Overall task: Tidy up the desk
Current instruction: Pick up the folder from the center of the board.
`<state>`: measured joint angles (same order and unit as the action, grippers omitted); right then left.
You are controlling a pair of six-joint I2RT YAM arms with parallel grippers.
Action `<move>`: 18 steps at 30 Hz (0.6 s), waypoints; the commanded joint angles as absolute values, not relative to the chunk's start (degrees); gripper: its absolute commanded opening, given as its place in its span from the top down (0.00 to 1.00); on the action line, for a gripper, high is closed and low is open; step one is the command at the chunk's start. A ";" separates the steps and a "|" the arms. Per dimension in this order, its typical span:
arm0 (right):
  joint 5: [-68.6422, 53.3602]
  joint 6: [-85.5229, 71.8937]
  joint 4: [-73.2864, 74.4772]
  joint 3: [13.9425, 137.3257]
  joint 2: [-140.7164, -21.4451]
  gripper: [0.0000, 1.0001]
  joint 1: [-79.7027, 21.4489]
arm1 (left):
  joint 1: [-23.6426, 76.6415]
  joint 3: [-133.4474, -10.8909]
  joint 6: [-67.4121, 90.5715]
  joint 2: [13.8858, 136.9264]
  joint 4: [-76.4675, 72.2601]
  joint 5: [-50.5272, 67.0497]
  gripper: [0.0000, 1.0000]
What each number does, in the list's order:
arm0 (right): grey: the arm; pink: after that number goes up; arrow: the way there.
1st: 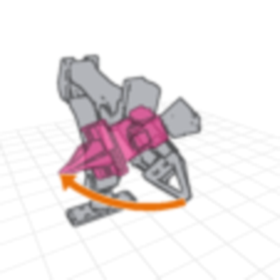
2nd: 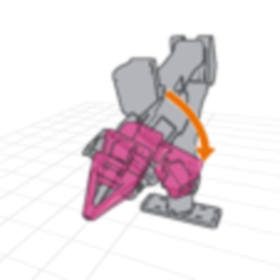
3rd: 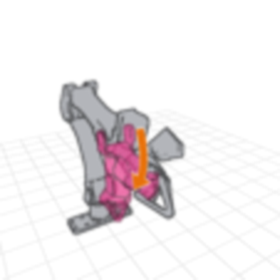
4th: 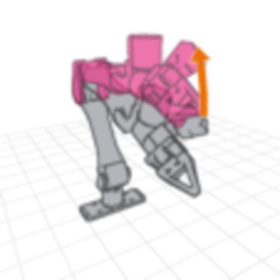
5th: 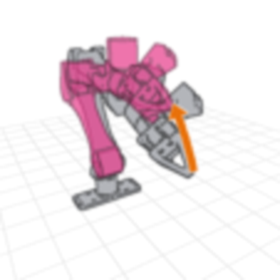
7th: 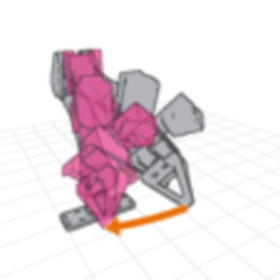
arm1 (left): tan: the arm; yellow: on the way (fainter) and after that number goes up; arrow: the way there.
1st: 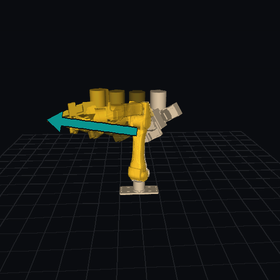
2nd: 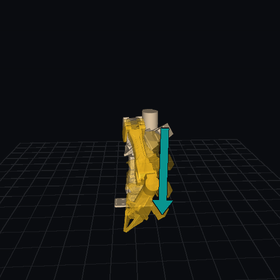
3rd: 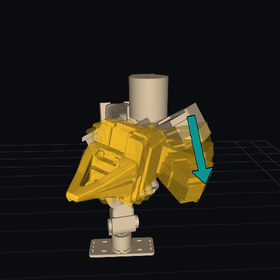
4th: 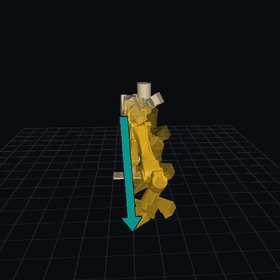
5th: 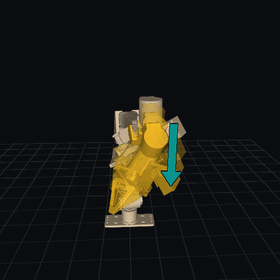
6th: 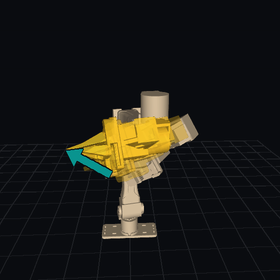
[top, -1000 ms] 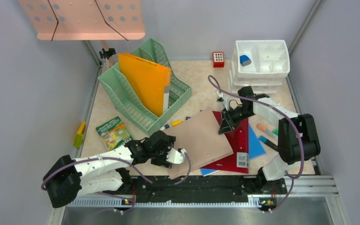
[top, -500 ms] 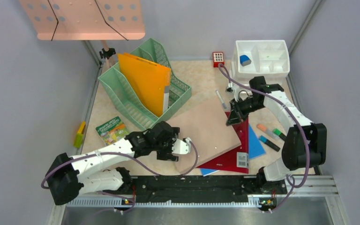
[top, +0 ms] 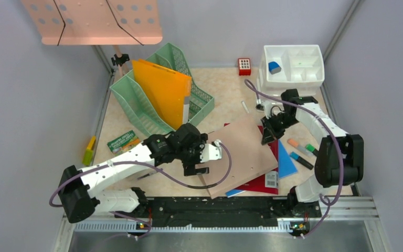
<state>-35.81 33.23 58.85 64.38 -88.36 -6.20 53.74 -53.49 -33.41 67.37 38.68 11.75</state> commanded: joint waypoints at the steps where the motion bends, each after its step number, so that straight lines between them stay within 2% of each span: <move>1: -38.27 32.48 60.21 65.02 -90.10 1.00 -4.94 | 53.88 -54.49 -33.02 68.23 28.83 11.82 0.01; 9: -41.95 30.54 59.07 68.60 -95.98 1.00 -3.50 | 53.96 -47.53 -37.47 72.00 27.54 9.65 0.01; 18: -41.44 35.94 64.71 78.47 -104.22 1.00 -3.46 | 53.99 -50.31 -36.00 78.33 32.60 16.20 0.01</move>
